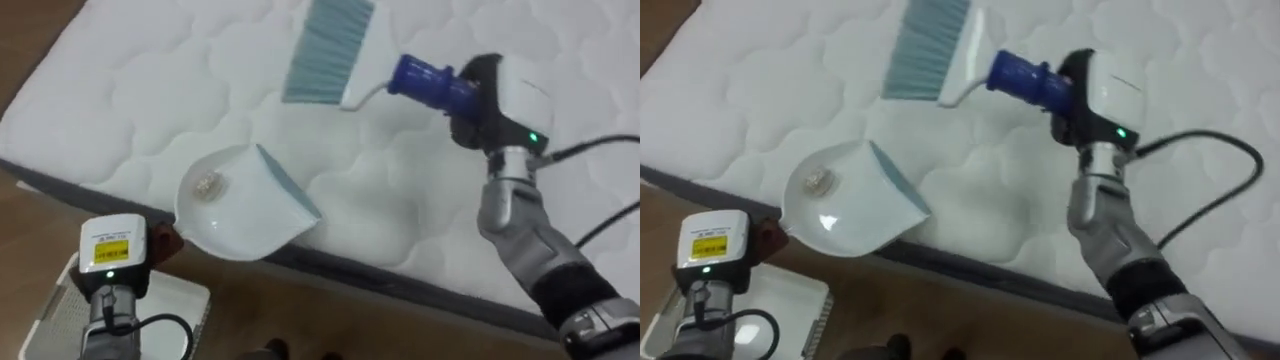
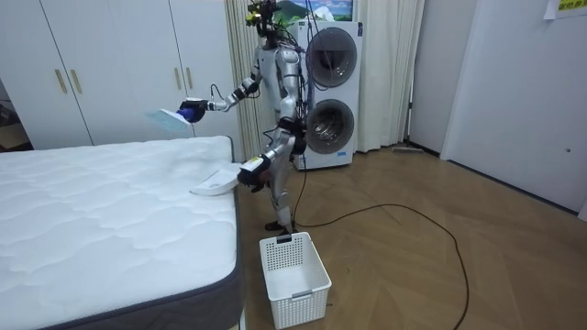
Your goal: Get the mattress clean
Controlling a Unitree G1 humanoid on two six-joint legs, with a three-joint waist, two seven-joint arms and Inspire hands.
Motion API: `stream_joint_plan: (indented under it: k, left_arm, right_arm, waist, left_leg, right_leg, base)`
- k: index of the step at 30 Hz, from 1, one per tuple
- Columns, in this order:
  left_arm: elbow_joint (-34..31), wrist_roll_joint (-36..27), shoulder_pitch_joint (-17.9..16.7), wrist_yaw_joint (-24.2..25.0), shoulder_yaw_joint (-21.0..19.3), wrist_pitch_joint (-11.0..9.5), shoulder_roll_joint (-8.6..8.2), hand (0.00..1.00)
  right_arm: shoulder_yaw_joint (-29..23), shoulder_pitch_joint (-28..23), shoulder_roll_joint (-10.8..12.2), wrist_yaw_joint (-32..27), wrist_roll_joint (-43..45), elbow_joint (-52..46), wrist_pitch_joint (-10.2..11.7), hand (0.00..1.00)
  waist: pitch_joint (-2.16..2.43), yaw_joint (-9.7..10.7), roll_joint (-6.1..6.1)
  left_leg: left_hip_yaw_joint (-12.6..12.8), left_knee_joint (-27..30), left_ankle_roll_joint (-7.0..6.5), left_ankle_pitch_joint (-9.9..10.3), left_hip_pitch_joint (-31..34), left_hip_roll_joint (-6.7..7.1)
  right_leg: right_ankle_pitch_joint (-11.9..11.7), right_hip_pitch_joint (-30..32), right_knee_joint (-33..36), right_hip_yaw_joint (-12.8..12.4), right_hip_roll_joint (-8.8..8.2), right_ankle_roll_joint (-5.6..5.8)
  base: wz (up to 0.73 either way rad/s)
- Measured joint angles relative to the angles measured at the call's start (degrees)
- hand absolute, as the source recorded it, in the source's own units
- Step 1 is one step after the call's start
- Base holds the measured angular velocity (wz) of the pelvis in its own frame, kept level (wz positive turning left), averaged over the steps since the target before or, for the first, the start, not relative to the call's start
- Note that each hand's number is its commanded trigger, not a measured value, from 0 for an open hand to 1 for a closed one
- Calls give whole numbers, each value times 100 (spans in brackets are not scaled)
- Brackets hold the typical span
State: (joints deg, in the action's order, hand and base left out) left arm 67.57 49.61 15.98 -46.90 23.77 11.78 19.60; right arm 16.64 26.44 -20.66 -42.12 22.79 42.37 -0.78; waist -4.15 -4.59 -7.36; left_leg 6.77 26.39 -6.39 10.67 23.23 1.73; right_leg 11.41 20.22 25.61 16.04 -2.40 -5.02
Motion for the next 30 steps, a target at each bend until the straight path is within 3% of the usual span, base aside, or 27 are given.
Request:
stream_joint_plan:
  k: [2,4,9,10,11,13,23,25,30]
  left_arm:
    - [-5,4,-1,-25,-2,19,35,100]
    - [-9,83,-11,-28,-92,41,34,100]
    - [-18,320,-104,-33,-134,40,24,100]
    - [-22,320,-110,-33,-135,41,24,100]
    - [-22,317,-113,-35,-136,41,23,100]
    - [-92,365,-190,-39,-240,42,20,100]
    - [-377,476,-537,-37,-539,23,-11,100]
    - [-523,480,-706,-37,-644,20,-16,100]
    - [-747,401,-812,-58,-808,-106,-30,100]
  right_arm:
    - [-203,-130,-49,-154,-328,46,-15,100]
    - [-494,-286,-54,-250,-516,46,-60,100]
    - [-710,-597,-63,-353,-774,46,-82,100]
    - [-721,-633,-63,-358,-884,46,-108,94]
    - [-721,-645,-63,-358,-940,46,-133,80]
    - [-736,-686,-64,-358,-1081,47,-185,0]
    - [-733,-1041,-64,-113,-1829,30,-445,0]
    - [-735,-1183,-64,-36,-1979,2,-445,0]
    - [-720,-1394,-63,143,-2488,-96,-451,0]
  waist:
    - [36,118,6]
    - [102,257,24]
    - [200,352,78]
    - [215,369,99]
    - [221,370,108]
    - [243,415,139]
    - [262,398,167]
    - [312,395,247]
    - [375,289,403]
  left_leg:
    - [38,-13,-1,0,-27,-8]
    - [85,-83,0,0,-78,-12]
    - [202,-302,11,-5,-489,-13]
    - [218,-331,15,-7,-576,-13]
    - [231,-370,18,-8,-617,-13]
    - [276,-452,21,-10,-730,-11]
    - [398,-670,33,-17,-970,-21]
    - [396,-709,31,-15,-1070,-45]
    - [415,-940,30,-16,-1343,-18]
  right_leg:
    - [0,2,6,-26,1,0]
    - [0,-6,-9,-60,2,0]
    - [-2,-299,-126,-217,37,-1]
    - [-2,-375,-170,-237,49,0]
    - [-2,-402,-184,-252,52,0]
    - [-1,-470,-194,-294,55,1]
    - [-24,-672,-439,-399,114,41]
    - [-104,-837,-598,-401,160,62]
    - [-137,-1015,-657,-456,163,84]
  base:
    - [-11]
    - [-10]
    - [-16]
    - [-10]
    - [-9]
    - [-9]
    - [-7]
    - [0]
    - [-4]
